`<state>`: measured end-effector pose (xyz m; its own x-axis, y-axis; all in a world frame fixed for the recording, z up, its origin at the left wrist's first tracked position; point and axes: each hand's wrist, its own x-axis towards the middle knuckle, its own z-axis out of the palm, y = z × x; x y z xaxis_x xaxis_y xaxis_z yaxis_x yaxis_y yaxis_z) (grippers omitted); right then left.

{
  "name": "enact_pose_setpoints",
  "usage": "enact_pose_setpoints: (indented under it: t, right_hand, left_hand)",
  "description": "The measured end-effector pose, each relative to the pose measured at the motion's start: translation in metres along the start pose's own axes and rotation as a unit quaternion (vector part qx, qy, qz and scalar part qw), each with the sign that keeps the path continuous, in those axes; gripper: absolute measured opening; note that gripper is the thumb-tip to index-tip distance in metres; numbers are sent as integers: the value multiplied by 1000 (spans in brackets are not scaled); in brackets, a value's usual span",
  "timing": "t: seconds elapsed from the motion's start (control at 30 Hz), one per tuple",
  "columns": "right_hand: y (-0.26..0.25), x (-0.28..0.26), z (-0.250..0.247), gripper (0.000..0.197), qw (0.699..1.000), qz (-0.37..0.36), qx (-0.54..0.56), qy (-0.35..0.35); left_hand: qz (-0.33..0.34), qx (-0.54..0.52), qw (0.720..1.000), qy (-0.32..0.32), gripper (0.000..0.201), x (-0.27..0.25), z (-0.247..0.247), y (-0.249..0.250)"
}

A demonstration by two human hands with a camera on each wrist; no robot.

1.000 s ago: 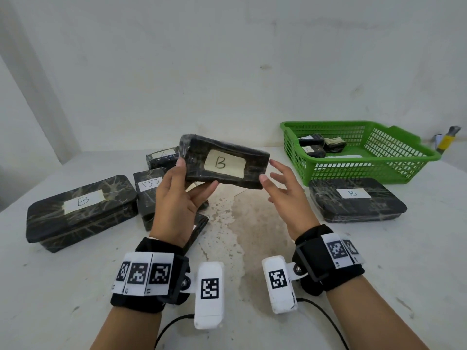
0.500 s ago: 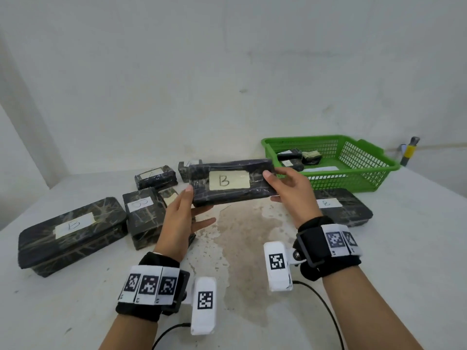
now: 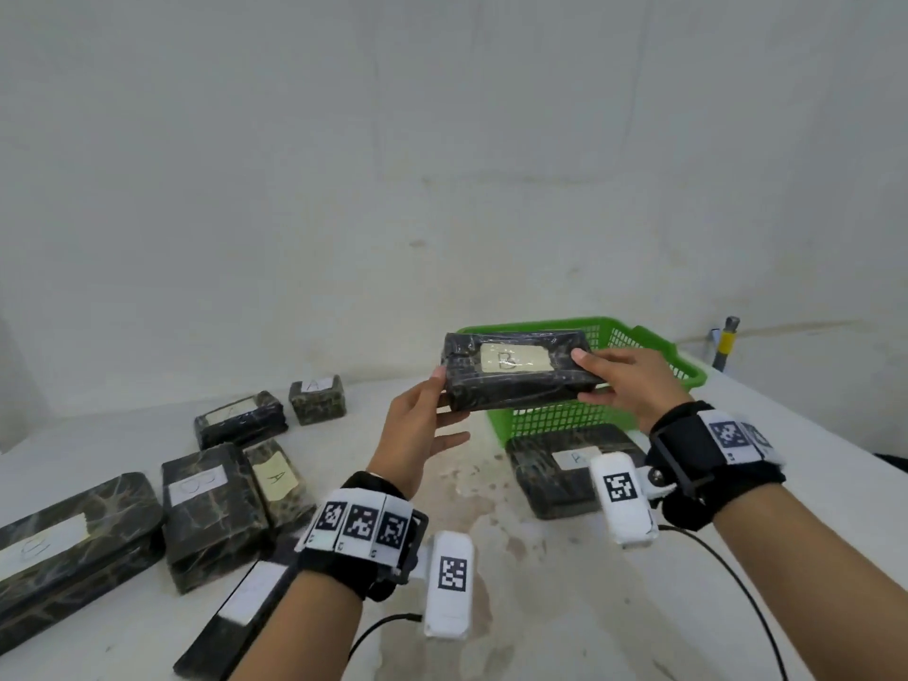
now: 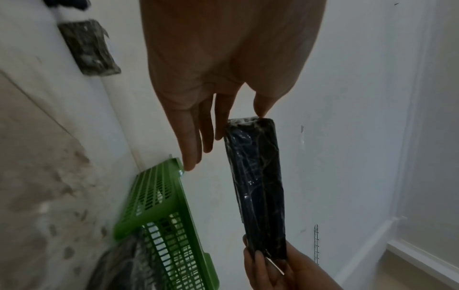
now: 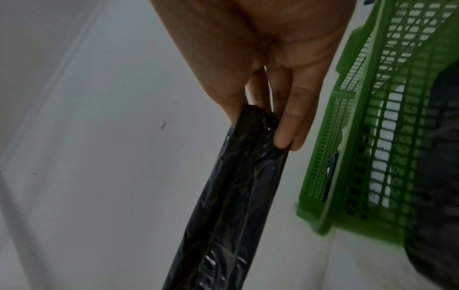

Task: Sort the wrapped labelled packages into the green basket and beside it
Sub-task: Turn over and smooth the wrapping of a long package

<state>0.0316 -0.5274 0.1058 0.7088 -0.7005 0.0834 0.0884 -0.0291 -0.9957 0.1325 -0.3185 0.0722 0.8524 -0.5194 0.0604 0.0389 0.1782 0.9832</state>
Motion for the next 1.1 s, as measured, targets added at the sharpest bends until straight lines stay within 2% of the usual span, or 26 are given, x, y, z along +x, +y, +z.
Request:
enact_pose_setpoints:
  t: [0.17,0.27,0.37,0.57,0.7,1.1]
  right_hand:
    - [-18,54,-37,17,998,12,0,68]
    - [-19,92,-51,18,993,15,-79,83]
    - [-15,127,-52,19,987,48,-130,81]
    - [5,167,-33,24,966,160,-202,38]
    - [19,170,-22,13,952,203,-230,-7]
    - [54,195,-13,9,893,319,-309,-70]
  left_hand:
    - [-11,16,1000,22,33,44,28,-12]
    - [-15,50,997,50,41,70,37,-23]
    - [-26,64,996,50,49,91,45,-33]
    - [-42,46,998,23,50,123,49,-54]
    - [-59,32,998,-4,55,134,44,-64]
    - [-61,-8,998,-34,54,139,38,-71]
